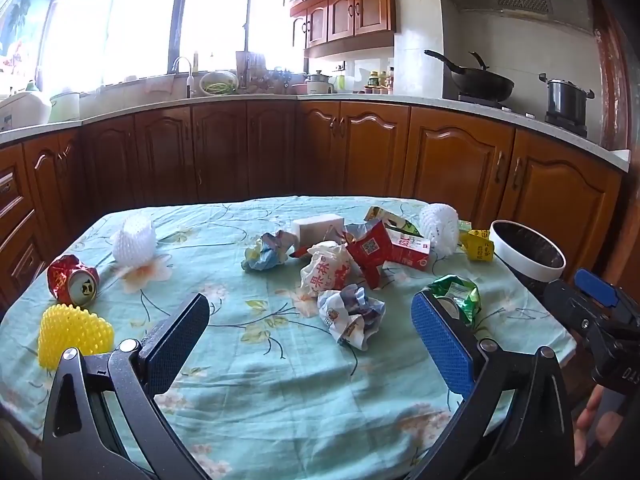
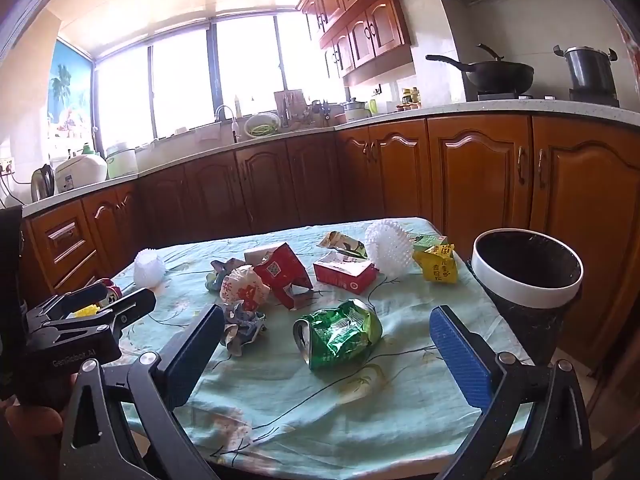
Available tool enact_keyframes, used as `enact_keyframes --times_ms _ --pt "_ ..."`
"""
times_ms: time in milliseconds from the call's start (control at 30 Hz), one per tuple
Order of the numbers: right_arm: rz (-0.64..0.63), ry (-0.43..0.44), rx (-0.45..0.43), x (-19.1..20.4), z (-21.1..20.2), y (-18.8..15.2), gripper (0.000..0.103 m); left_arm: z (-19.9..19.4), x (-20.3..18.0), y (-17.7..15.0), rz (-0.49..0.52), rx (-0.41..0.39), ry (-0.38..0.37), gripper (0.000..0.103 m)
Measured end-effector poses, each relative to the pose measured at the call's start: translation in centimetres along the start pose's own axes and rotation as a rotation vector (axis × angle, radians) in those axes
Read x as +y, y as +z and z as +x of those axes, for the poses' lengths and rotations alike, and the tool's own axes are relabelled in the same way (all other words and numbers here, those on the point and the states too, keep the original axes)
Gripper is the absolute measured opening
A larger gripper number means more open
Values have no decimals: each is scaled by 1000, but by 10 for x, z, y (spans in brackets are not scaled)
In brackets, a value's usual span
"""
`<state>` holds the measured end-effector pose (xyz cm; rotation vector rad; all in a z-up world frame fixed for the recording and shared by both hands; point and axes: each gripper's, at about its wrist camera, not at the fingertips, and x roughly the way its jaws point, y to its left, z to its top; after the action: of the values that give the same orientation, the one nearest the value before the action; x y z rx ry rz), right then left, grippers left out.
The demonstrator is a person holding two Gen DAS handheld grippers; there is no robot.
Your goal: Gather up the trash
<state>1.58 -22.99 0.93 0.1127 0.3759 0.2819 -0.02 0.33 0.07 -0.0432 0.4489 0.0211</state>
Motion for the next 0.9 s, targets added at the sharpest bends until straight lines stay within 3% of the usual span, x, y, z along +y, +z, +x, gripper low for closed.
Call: enact_keyframes --times_ms 900 --pt "17 13 8 -4 1 -2 103 2 -3 1 14 6 1 103"
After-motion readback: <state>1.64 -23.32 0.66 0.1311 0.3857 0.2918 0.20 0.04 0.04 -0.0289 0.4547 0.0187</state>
